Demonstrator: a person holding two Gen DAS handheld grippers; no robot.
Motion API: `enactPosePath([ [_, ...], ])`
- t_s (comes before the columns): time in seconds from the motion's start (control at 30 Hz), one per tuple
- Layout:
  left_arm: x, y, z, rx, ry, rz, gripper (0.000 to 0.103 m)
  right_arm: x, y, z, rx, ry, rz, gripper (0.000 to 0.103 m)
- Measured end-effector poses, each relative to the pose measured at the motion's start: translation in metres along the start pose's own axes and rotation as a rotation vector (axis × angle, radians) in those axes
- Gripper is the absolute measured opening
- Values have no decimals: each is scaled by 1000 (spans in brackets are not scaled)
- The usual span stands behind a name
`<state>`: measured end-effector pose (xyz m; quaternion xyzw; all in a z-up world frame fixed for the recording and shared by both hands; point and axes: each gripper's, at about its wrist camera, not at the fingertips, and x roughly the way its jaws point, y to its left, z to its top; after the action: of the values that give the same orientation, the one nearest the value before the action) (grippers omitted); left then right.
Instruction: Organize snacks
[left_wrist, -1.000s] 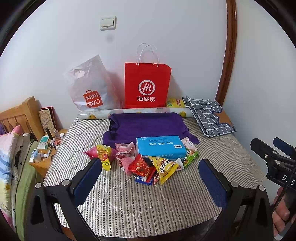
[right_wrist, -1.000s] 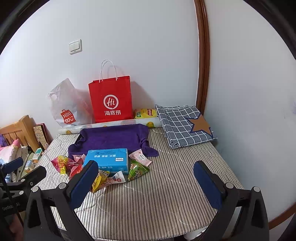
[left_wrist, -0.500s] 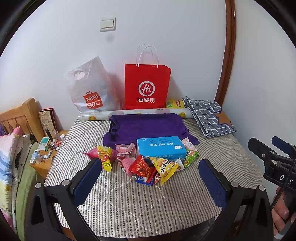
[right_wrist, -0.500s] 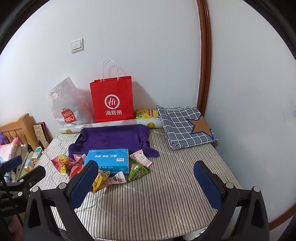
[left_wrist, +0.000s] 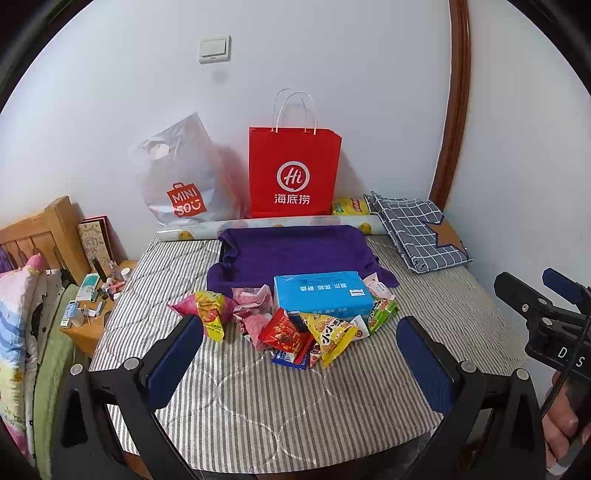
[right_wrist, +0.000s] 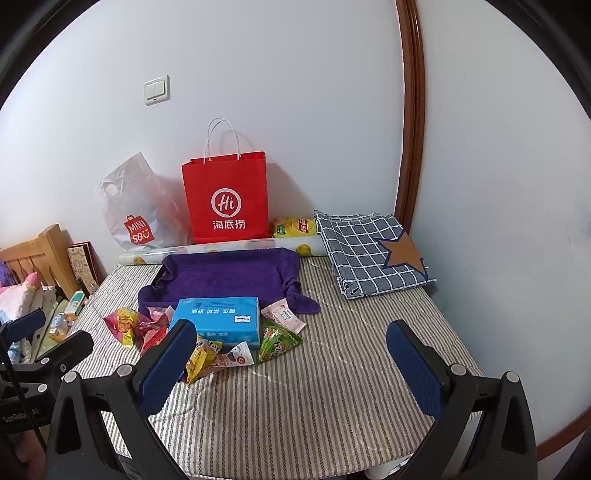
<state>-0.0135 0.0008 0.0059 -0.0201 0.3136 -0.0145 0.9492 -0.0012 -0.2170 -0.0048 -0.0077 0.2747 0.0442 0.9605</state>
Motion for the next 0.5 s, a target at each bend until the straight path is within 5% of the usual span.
enactPosePath([
  [0.5, 11, 1, 1, 3, 16, 1, 103, 8, 3, 0, -13, 4, 9, 103],
])
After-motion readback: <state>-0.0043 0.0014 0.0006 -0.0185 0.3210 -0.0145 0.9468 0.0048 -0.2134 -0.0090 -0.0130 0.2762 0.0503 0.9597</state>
